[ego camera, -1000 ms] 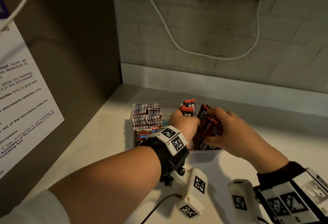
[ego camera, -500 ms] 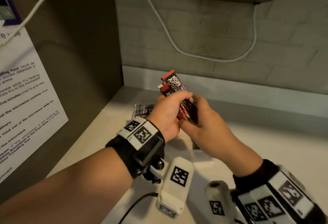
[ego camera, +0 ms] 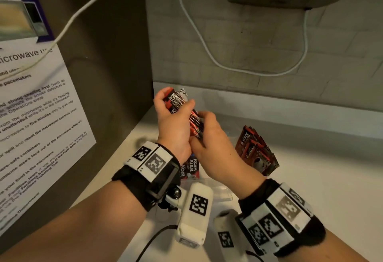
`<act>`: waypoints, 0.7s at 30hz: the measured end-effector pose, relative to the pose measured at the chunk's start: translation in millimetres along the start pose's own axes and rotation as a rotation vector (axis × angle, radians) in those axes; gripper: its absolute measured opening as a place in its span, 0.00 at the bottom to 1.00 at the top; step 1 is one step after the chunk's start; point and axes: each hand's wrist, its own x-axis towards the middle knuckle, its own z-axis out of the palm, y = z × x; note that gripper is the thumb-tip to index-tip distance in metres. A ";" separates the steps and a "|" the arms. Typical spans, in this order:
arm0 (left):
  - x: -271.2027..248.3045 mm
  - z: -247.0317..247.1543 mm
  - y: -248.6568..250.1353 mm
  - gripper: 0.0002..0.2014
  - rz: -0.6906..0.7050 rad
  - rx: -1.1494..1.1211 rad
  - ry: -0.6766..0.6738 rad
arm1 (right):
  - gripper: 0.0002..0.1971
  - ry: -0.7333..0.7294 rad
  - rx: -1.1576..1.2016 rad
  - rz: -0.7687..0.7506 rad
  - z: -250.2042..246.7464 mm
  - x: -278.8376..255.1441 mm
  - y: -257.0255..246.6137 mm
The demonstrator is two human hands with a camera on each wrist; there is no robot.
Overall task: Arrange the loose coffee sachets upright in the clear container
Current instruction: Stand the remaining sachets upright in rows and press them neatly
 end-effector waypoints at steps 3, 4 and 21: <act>-3.5 0.3 1.6 0.24 -0.039 0.007 -0.085 | 0.11 0.031 0.051 0.016 1.5 1.0 3.6; -4.3 0.6 2.3 0.27 -0.056 0.002 -0.106 | 0.09 0.034 0.075 0.024 0.9 1.4 5.3; -4.2 -32.1 9.8 0.26 -0.455 0.215 -0.399 | 0.11 0.163 0.502 0.194 -19.8 3.6 18.3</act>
